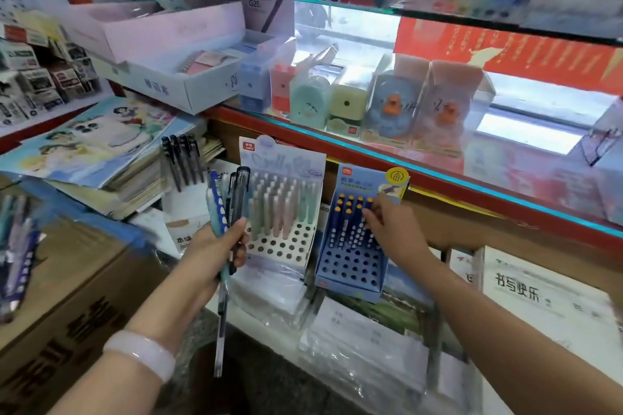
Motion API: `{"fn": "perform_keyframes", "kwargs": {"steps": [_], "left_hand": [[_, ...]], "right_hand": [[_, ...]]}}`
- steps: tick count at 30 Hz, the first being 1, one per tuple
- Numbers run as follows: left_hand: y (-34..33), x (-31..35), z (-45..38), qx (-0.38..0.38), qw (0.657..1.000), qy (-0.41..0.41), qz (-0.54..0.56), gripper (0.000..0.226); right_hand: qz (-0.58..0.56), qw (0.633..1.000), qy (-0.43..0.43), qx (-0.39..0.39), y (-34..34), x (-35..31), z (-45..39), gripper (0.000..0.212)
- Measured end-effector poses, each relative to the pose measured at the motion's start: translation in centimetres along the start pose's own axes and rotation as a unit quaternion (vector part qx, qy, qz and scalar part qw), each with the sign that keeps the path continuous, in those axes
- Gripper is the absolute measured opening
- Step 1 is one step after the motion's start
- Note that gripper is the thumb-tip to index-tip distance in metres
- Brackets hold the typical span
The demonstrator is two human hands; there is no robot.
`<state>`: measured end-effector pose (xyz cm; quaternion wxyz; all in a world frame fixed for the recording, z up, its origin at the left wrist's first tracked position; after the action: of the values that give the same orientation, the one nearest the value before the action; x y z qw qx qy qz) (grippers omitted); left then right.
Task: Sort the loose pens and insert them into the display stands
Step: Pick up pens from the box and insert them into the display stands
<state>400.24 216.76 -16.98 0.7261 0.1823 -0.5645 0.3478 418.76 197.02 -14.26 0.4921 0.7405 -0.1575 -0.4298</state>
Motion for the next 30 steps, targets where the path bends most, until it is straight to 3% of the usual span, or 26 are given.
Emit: {"fn": "perform_keyframes", "kwargs": {"steps": [13, 16, 19, 22, 25, 30], "left_hand": [[-0.5, 0.4, 0.2, -0.017, 1.0, -0.016, 0.008, 0.014], [-0.6, 0.5, 0.5, -0.025, 0.999, -0.019, 0.01, 0.013], [-0.8, 0.4, 0.6, -0.043, 0.999, -0.016, 0.005, 0.01], [-1.2, 0.4, 1.0, -0.062, 0.998, -0.018, -0.012, 0.007], [-1.2, 0.6, 1.6, -0.081, 0.996, -0.027, -0.037, 0.005], [-0.1, 1.0, 1.9, -0.059, 0.998, -0.025, -0.022, 0.009]], "right_hand": [[0.05, 0.997, -0.031, -0.054, -3.2, 0.9, -0.3, 0.02], [0.035, 0.999, -0.03, -0.005, -1.3, -0.3, -0.3, 0.021], [-0.049, 0.998, -0.008, 0.047, 0.5, -3.6, -0.6, 0.016], [-0.207, 0.978, 0.01, -0.041, -0.9, -7.9, -1.4, 0.015], [-0.358, 0.926, -0.026, -0.122, -2.6, -11.3, -1.6, 0.017], [-0.444, 0.883, -0.063, -0.138, -3.3, -13.6, -2.2, 0.011]]}}
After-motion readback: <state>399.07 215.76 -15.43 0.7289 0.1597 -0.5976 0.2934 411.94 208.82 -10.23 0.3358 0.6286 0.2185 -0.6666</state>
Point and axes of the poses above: each hand's wrist, its own z-axis away from the middle knuckle, its own y-axis out of the back of the hand, x = y × z, the point moved 6 cm from there along -z, towards the middle knuckle
